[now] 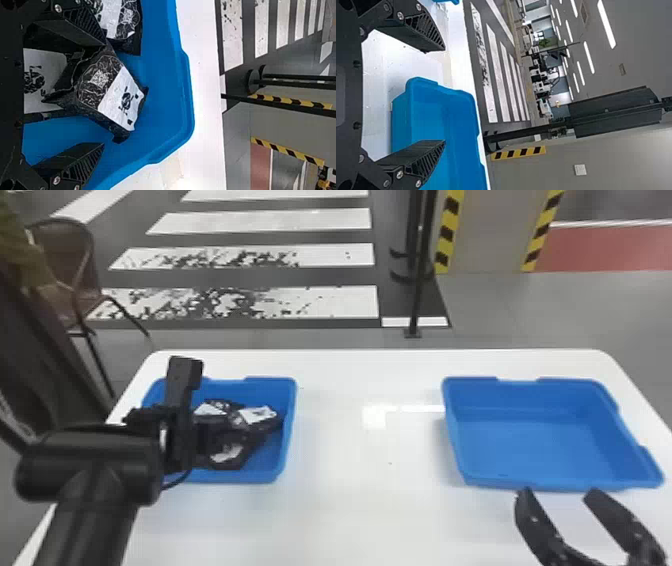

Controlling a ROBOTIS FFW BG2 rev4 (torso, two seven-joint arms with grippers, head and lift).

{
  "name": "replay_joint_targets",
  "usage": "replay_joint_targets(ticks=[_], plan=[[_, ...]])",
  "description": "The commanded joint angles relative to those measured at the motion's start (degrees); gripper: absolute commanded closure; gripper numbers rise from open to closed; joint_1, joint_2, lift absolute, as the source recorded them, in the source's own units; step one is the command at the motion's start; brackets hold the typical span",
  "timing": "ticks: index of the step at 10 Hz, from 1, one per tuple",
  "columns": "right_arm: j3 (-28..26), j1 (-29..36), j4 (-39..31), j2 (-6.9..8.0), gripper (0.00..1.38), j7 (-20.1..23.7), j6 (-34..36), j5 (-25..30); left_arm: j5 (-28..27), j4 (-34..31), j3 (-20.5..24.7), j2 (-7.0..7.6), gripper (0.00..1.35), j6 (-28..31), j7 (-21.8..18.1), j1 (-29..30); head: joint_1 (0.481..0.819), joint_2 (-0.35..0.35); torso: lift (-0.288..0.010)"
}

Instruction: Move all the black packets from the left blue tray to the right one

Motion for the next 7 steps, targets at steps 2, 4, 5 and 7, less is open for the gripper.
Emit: replay_joint_targets(ticks=[2,4,5,7], plan=[[0.1,-0.1,0.4,0.0,0.2,0.0,0.1,-0.7,1.9,2.4,-0.4,0.13,0.67,-1.7,-0.1,-0.9,0.695,0.058,-0.14],[0.2,0.0,0.4,0.0,0.2,0.1,0.0,-1.2,1.9,2.4,0.2,-0.39,1.2,-3.1,0.7,0.9,0.695,0.053,-0.14],[0.1,0.2,0.4,0.0,0.2,0.1,0.0,-1.5,1.4,2.2,0.6,-0.57,1.21,-6.8,0.9,1.7,0.695,0.053,-0.14],[0.1,0.2,0.3,0.0,0.2,0.4,0.0,-1.6,0.2,-6.1,2.4,-0.57,1.21,-5.8,0.4,5.4,0.695,0.057,-0.14]])
